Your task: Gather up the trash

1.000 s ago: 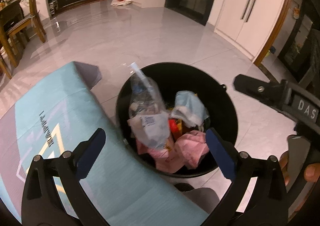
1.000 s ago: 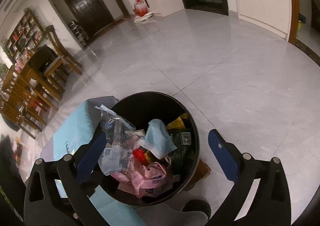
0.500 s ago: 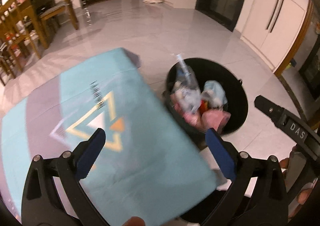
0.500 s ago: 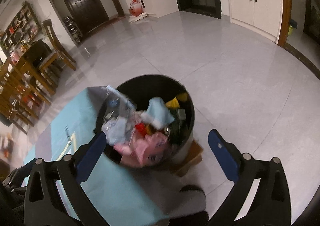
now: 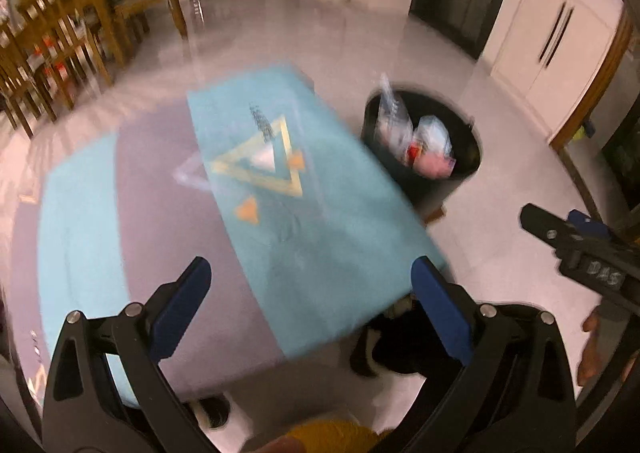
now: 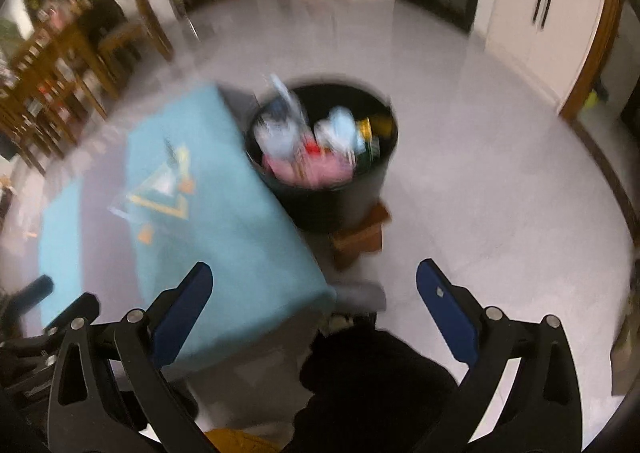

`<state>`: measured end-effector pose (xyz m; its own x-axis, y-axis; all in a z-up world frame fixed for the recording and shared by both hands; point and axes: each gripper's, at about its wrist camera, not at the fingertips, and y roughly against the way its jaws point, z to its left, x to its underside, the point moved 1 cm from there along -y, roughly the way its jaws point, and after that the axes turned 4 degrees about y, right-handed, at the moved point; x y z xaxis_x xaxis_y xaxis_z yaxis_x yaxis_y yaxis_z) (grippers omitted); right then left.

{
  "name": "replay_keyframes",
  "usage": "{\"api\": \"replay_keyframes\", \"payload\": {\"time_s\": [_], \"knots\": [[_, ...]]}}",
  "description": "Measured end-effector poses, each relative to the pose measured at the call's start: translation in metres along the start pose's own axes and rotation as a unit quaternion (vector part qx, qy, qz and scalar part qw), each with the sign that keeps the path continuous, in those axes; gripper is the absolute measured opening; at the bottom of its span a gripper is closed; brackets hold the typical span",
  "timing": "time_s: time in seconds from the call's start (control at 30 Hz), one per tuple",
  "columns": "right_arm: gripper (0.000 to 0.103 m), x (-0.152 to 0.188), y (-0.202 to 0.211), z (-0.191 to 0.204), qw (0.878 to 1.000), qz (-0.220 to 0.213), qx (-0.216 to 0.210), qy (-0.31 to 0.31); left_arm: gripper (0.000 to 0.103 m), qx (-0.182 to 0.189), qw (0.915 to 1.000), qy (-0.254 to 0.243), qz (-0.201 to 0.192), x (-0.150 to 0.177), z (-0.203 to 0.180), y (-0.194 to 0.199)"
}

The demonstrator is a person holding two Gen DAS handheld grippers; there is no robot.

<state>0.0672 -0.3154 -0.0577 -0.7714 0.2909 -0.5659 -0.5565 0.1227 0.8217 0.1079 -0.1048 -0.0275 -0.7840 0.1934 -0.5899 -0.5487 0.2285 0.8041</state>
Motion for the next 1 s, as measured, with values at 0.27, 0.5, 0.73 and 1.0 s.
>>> {"api": "replay_keyframes", "payload": {"time_s": [0.27,0.5,0.73,1.0], "knots": [[0.100,-0.014,0.145,0.011,0.985,-0.174,0.007,0.007,0.100,0.003,0.9925,-0.011,-0.122,-0.008,-0.008,0.108],[0.100,0.012,0.125,0.016,0.990,-0.140,-0.008,0.003,0.100,-0.024,0.9929,-0.004,-0.116,0.008,-0.005,0.111],[0.100,0.018,0.115,0.022,0.993,-0.115,-0.006,0.005,0.100,-0.031,0.9933,-0.001,-0.111,0.010,-0.003,0.111],[0.100,0.021,0.107,0.028,0.994,-0.111,-0.004,0.013,0.100,-0.042,0.9941,-0.001,-0.100,0.012,-0.004,0.102]]}}
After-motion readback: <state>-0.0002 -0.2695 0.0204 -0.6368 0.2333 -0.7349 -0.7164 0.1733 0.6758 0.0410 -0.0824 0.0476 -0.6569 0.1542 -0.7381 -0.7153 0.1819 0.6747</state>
